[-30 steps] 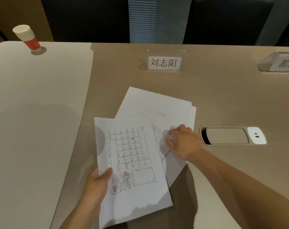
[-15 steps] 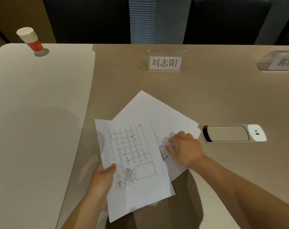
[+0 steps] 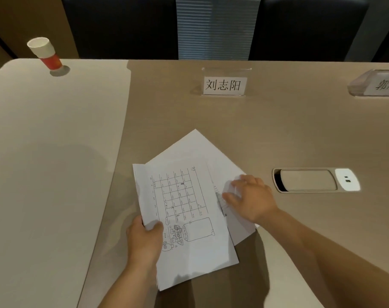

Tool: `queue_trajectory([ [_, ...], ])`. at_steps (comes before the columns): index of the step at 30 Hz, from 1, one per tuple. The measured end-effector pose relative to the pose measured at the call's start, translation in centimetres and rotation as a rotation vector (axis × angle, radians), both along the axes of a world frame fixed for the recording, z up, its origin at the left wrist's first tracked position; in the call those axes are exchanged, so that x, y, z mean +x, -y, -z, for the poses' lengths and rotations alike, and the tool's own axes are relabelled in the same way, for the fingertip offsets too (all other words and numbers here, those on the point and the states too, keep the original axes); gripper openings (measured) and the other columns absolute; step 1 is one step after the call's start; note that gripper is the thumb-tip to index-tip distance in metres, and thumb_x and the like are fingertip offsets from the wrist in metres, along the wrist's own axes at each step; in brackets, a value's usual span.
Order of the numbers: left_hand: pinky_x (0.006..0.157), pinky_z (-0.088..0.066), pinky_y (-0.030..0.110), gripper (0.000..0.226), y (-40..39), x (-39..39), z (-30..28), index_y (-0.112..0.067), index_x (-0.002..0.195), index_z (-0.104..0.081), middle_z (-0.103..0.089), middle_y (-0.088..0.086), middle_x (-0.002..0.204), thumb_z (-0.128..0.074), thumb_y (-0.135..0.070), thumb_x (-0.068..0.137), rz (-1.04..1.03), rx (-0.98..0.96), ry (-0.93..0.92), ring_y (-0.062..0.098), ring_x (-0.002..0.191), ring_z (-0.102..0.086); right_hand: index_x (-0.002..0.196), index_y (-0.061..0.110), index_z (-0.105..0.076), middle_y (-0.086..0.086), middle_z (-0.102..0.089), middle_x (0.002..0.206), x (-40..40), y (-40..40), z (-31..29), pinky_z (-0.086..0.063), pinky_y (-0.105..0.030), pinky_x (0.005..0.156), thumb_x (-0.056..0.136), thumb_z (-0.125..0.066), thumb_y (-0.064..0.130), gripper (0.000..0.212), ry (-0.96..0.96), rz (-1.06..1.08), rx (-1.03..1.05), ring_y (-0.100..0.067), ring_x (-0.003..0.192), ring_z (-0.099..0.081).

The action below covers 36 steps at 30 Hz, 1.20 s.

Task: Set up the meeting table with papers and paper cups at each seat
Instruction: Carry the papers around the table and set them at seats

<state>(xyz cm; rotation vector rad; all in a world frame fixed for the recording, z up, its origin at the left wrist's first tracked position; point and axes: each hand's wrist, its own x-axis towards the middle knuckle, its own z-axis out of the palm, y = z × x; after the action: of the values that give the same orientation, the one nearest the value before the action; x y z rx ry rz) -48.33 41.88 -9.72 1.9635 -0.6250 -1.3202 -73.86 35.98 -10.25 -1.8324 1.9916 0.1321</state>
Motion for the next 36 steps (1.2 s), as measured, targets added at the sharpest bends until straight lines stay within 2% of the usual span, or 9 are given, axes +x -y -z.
queue_trajectory([
  [4, 0.062, -0.061, 0.040, 0.027, 0.4, -0.8, -0.1, -0.018, 0.107, -0.063, -0.073, 0.004, 0.100, -0.051, -0.002, 0.089, 0.033, 0.004, 0.005, 0.028, 0.083, -0.072, 0.121, 0.020, -0.054, 0.000, -0.062, 0.112, 1.2, -2.0, -0.2, -0.048, -0.037, 0.092, 0.086, -0.053, 0.054, 0.049, 0.236, 0.165, -0.033, -0.019, 0.102, -0.058],
  [8, 0.071, -0.061, 0.044, 0.031, 0.3, -1.1, -0.3, -0.021, 0.109, -0.063, -0.073, 0.001, 0.102, -0.053, -0.002, 0.088, 0.055, -0.009, 0.023, 0.025, 0.085, -0.072, 0.137, 0.018, -0.037, -0.006, -0.042, 0.132, 1.5, -1.7, -0.9, -0.038, -0.034, 0.098, 0.081, -0.069, 0.045, 0.070, 0.291, 0.252, -0.036, -0.024, 0.120, -0.042],
  [12, 0.075, -0.061, 0.045, 0.034, 0.3, -1.0, -0.4, -0.021, 0.113, -0.061, -0.073, 0.002, 0.102, -0.054, -0.001, 0.087, 0.065, -0.012, 0.021, 0.026, 0.087, -0.071, 0.121, 0.019, -0.047, -0.005, -0.054, 0.120, 2.7, -1.6, -0.4, -0.047, -0.028, 0.084, 0.072, -0.077, 0.039, 0.061, 0.509, 0.411, 0.063, -0.013, 0.098, -0.053],
  [16, 0.061, -0.056, 0.031, 0.035, 0.3, -0.8, -0.3, -0.022, 0.113, -0.062, -0.072, 0.000, 0.102, -0.051, 0.000, 0.088, 0.104, -0.040, 0.027, 0.022, 0.088, -0.071, 0.099, 0.017, -0.060, 0.005, -0.069, 0.092, 3.0, -2.0, -0.6, -0.054, -0.027, 0.066, 0.075, -0.077, 0.036, 0.035, 0.546, 0.545, 0.133, -0.014, 0.082, -0.066],
  [20, 0.069, -0.058, 0.035, 0.039, -0.6, -0.9, -0.5, -0.027, 0.113, -0.061, -0.072, -0.005, 0.104, -0.050, 0.001, 0.089, 0.166, -0.042, 0.028, 0.019, 0.092, -0.070, 0.094, 0.018, -0.066, -0.004, -0.069, 0.098, 3.5, -2.5, -0.9, -0.059, -0.037, 0.078, 0.057, -0.078, 0.047, 0.048, 0.511, 0.613, 0.191, -0.024, 0.092, -0.065],
  [24, 0.072, -0.055, 0.029, 0.042, -1.2, -0.6, -0.1, -0.029, 0.113, -0.061, -0.072, -0.007, 0.106, -0.048, 0.002, 0.088, 0.225, -0.051, 0.041, 0.016, 0.094, -0.069, 0.103, 0.014, -0.054, -0.006, -0.066, 0.098, 3.5, -3.7, -1.4, -0.059, -0.034, 0.071, 0.074, -0.071, 0.010, 0.034, 0.641, 0.629, 0.156, -0.022, 0.085, -0.067],
  [29, 0.073, -0.052, 0.027, 0.038, -1.9, -0.4, -0.5, -0.020, 0.113, -0.061, -0.071, 0.000, 0.107, -0.052, 0.006, 0.087, 0.238, -0.052, 0.010, 0.015, 0.092, -0.068, 0.097, 0.016, -0.050, -0.003, -0.065, 0.089, 2.6, -6.4, -2.4, -0.049, -0.027, 0.056, 0.084, -0.055, -0.001, 0.022, 0.780, 0.555, 0.070, -0.016, 0.067, -0.060],
  [31, 0.079, -0.055, 0.034, 0.038, -1.9, 0.0, -0.9, -0.018, 0.116, -0.059, -0.071, 0.005, 0.111, -0.061, 0.004, 0.085, 0.211, -0.065, -0.037, 0.017, 0.093, -0.069, 0.096, 0.017, -0.050, -0.006, -0.064, 0.088, 2.0, -7.7, -3.3, -0.052, -0.033, 0.061, 0.086, -0.055, -0.003, 0.022, 0.872, 0.547, 0.031, -0.017, 0.066, -0.059],
  [36, 0.098, -0.051, 0.047, 0.063, -1.3, 1.5, -4.5, -0.018, 0.129, -0.056, -0.072, 0.007, 0.118, -0.081, -0.016, 0.071, 0.242, -0.138, -0.404, 0.027, 0.107, -0.070, 0.120, 0.029, -0.054, 0.006, -0.070, 0.115, 0.6, -10.1, -6.5, -0.054, -0.033, 0.091, 0.090, -0.056, -0.005, 0.046, 1.086, 0.498, -0.032, -0.010, 0.106, -0.066],
])
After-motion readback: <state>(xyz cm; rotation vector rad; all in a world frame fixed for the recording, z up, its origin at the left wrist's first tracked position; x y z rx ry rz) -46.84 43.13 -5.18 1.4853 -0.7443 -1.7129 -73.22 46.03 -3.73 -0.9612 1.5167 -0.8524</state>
